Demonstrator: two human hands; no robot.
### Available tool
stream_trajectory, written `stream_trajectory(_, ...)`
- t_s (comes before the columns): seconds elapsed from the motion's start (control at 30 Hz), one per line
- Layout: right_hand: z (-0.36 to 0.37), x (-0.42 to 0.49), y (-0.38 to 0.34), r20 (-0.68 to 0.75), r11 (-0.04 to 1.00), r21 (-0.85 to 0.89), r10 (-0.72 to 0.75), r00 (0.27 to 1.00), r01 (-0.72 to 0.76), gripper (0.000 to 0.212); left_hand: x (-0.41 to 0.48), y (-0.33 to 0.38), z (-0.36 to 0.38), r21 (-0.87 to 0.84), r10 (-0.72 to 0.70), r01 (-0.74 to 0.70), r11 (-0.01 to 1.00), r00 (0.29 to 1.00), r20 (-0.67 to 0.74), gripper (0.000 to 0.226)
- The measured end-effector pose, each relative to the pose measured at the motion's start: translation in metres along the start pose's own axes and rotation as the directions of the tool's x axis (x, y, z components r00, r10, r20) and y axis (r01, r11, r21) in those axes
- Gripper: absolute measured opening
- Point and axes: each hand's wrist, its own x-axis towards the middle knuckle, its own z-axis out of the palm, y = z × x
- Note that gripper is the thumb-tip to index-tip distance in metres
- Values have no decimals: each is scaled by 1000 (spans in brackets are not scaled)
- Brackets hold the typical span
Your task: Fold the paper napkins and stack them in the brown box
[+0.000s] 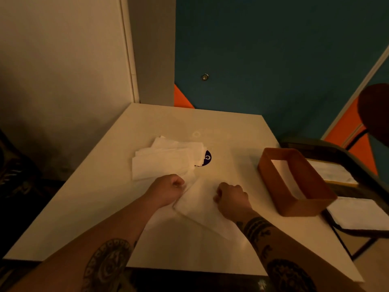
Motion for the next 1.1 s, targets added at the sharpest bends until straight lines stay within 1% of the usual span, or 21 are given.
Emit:
stream_trajectory(0.07,-1,-1,2,-13,996,80,41,999,-40,15,3,0,-2,-13,-12,12,1000,1000,18,23)
stream_trajectory(0.1,-3,-3,1,-27,986,154,63,998,-59,13,4,1,-3,-19,-11,12,1000,1000,27,23)
stream_trajectory(0.2,-18,-7,0,-104,934,355,91,990,-48,11,8,5,-6,-43,-3,4,999,1000,6,24)
stream_trajectory(0.27,-27,-8,-1,-162,869,492,147,976,-49,12,7,11,-8,-70,-12,9,998,999,-44,29)
stream_trajectory(0.33,-33,-9,-2,-182,783,619,215,960,-58,16,7,16,-7,-133,-23,13,991,997,-78,35)
stream_trajectory(0.37,-35,-9,-1,-174,752,656,235,956,-66,21,8,19,-6,-165,-26,11,986,995,-92,37)
stream_trajectory(0.43,-35,-9,2,-138,742,663,250,958,-98,30,8,22,-2,-200,-40,18,980,994,-104,39)
stream_trajectory(0.53,-30,-3,10,-73,728,666,282,957,-164,23,14,24,3,-234,-41,21,972,996,-79,38)
stream_trajectory(0.6,-32,3,11,-38,680,711,293,955,-180,31,19,30,4,-301,-51,34,953,998,-47,36)
stream_trajectory(0.67,-36,8,10,12,616,764,282,959,-191,44,23,38,7,-419,-79,70,905,997,-3,37)
stream_trajectory(0.7,-38,10,10,23,585,791,266,964,-180,44,25,42,8,-486,-99,95,869,995,16,37)
stream_trajectory(0.73,-40,13,11,20,542,826,244,970,-153,39,28,49,10,-546,-123,130,828,991,49,35)
stream_trajectory(0.77,-41,15,12,13,493,861,222,975,-124,32,29,57,11,-616,-134,165,770,986,97,32)
stream_trajectory(0.8,-44,17,12,3,449,889,195,981,-92,25,31,65,12,-693,-129,207,690,978,163,30)
stream_trajectory(0.83,-46,20,13,-3,422,904,174,985,-72,20,32,74,12,-764,-117,255,592,966,232,32)
stream_trajectory(0.87,-47,24,14,-1,404,913,160,987,-65,17,33,81,13,-800,-112,301,519,952,285,35)
stream_trajectory(0.9,-49,27,14,6,395,916,148,989,-64,17,37,87,15,-817,-104,319,480,946,308,38)
stream_trajectory(0.93,-50,29,14,11,406,911,140,990,-67,19,40,92,17,-823,-87,310,476,948,306,41)
stream_trajectory(0.97,-49,32,12,10,428,901,132,991,-66,22,43,95,21,-825,-66,277,493,957,281,44)
stream_trajectory(1.03,-48,37,12,12,480,876,97,995,-58,35,49,103,27,-806,-65,186,561,981,181,58)
stream_trajectory(1.1,-45,42,10,-23,555,832,39,999,-2,50,55,105,33,-760,-132,121,638,990,47,72)
